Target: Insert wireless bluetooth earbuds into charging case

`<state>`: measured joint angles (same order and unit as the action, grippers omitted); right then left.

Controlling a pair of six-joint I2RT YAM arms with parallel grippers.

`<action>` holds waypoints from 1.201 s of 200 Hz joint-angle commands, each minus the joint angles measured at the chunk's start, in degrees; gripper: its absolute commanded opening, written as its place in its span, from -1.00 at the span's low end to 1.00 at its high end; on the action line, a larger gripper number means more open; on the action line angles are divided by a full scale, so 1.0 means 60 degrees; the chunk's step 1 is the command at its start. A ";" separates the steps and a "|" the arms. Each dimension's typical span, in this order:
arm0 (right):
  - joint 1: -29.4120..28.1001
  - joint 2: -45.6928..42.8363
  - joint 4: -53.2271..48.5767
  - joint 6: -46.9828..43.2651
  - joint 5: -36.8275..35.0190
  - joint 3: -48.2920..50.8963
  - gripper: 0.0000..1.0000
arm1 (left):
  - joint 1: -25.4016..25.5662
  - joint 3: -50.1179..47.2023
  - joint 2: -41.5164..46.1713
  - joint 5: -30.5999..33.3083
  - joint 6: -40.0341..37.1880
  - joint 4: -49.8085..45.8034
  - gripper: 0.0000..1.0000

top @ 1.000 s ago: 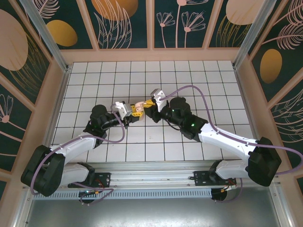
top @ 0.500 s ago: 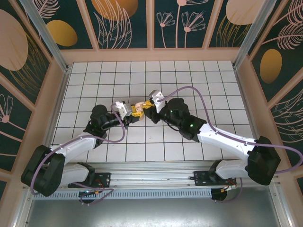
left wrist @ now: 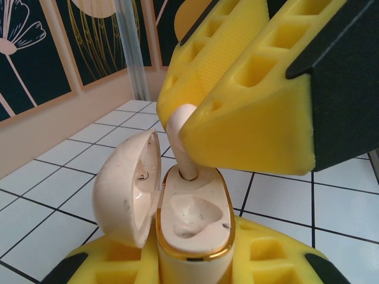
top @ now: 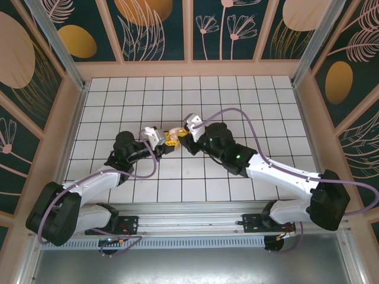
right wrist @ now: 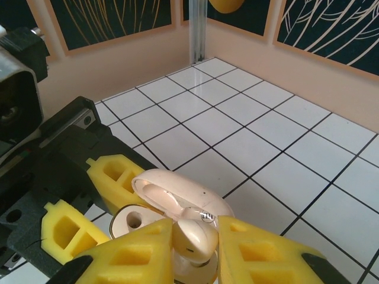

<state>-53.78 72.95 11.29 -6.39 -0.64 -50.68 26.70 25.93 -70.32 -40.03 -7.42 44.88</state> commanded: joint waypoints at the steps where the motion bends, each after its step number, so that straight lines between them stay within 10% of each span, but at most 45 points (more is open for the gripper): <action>1: -0.0164 0.0164 -0.0752 -0.0172 0.0190 -0.0278 -0.53 | 0.0013 0.0321 0.0248 0.0051 0.0028 0.0488 -0.61; 240: 0.0259 -0.0218 0.0066 0.0923 0.1840 -0.0490 -0.01 | 0.0016 0.0219 0.0162 0.0108 -0.0018 0.0379 -0.61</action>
<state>-52.90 73.71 8.80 -3.16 7.55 -52.38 26.70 25.93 -70.11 -39.77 -7.42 44.77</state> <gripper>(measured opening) 0.490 0.218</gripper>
